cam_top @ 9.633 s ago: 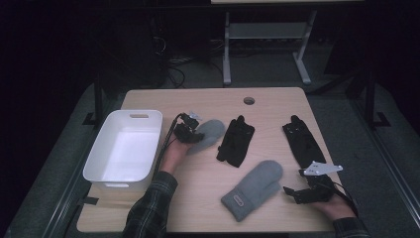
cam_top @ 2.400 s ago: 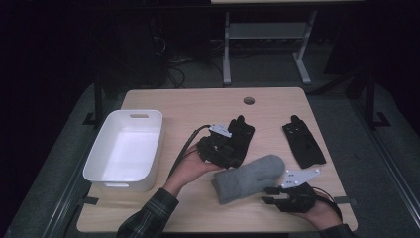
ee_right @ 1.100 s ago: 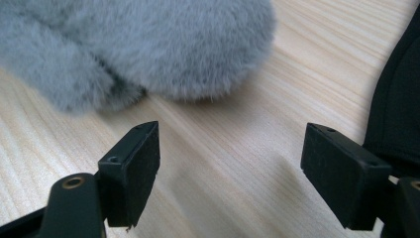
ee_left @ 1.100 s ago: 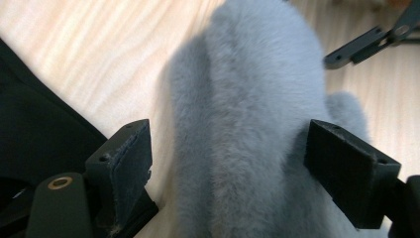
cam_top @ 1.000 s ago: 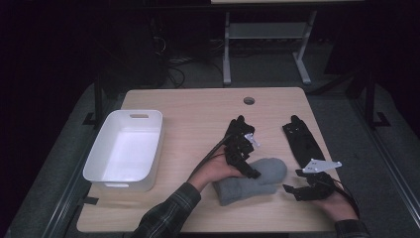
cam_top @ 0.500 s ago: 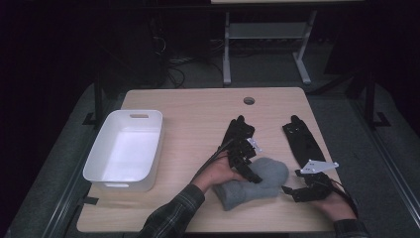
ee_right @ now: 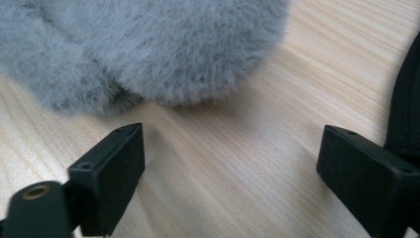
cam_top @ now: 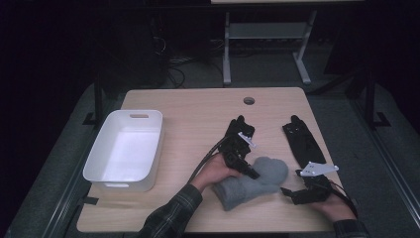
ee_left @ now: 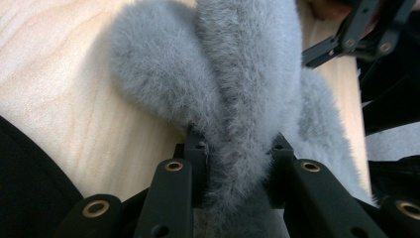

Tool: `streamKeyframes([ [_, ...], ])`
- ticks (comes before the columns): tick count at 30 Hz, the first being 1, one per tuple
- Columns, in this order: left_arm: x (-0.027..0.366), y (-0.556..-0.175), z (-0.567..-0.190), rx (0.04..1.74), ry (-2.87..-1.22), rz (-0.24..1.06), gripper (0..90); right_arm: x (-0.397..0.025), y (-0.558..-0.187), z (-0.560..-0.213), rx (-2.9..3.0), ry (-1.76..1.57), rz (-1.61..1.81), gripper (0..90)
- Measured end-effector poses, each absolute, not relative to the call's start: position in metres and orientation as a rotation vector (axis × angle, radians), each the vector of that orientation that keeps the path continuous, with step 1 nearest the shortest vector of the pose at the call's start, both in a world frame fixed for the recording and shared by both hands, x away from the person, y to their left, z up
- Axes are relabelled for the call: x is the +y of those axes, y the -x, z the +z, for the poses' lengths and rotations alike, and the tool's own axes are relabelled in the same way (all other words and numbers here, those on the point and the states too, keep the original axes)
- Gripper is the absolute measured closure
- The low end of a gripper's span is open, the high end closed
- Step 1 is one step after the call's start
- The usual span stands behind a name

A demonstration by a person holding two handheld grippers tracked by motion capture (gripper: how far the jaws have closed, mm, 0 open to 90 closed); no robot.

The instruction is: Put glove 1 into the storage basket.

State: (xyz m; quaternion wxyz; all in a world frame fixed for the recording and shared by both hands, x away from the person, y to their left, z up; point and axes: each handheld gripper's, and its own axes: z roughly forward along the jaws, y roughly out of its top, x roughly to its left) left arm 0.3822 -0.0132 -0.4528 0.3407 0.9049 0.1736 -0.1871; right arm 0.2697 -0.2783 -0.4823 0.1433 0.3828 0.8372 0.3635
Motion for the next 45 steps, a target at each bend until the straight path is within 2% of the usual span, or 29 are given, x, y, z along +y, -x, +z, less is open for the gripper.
streamKeyframes([
  [11, 0.009, -0.38, -0.419, 0.495, -2.251, -0.434, 71.9, -0.278, -0.27, -0.482, 2.414, -1.104, 1.046, 10.0],
  [27, 0.058, -0.382, -0.369, 0.552, -2.184, -0.333, 72.1, -0.278, -0.27, -0.482, 2.413, -1.108, 1.05, 10.0],
  [45, 0.141, -0.389, -0.31, 0.678, -2.156, -0.165, 72.0, -0.278, -0.27, -0.482, 2.413, -1.105, 1.049, 10.0],
])
